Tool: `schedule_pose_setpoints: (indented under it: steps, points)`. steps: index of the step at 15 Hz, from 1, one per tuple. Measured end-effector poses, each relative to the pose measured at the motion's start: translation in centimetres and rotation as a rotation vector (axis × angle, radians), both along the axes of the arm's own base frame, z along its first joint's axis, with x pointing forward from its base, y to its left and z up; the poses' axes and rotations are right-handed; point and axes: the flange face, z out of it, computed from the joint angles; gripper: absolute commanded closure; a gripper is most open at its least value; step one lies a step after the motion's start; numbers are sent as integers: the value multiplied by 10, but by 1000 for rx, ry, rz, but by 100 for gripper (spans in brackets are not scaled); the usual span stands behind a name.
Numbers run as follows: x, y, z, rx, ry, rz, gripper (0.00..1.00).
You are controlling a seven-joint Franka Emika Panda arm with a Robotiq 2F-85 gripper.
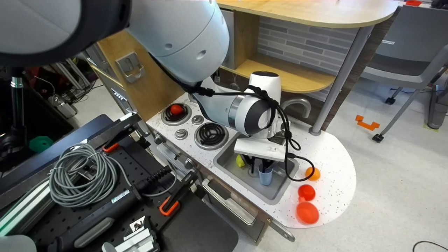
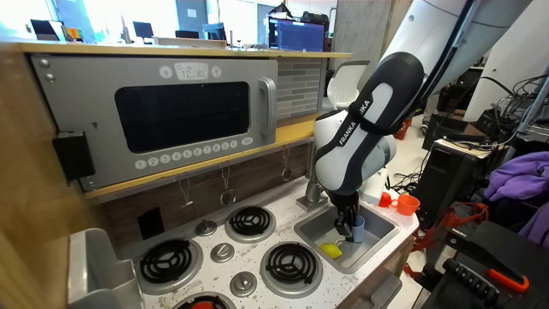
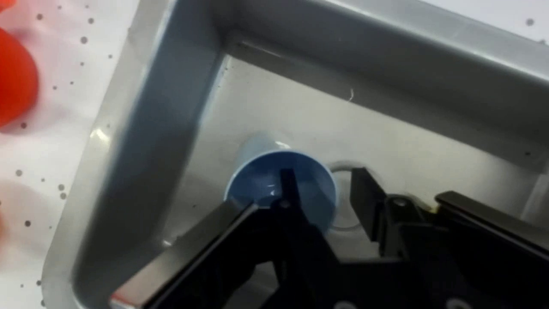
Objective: Move the blue cup to the sink
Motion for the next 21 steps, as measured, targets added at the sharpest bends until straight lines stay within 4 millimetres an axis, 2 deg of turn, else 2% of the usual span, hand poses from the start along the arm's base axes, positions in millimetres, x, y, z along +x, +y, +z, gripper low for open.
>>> schedule_pose_setpoints:
  steps: [4,5,8,13,15,18,21]
  points:
    - [2,8,9,18,-44,-82,2]
    - [2,8,14,19,-56,-99,0]
    - [5,-1,39,21,-112,-163,0]
    - [10,-28,99,48,-205,-324,0]
    - [9,-39,129,78,-246,-394,0]
    - [-4,-57,181,102,-292,-481,0]
    - [-31,-73,221,120,-317,-560,0]
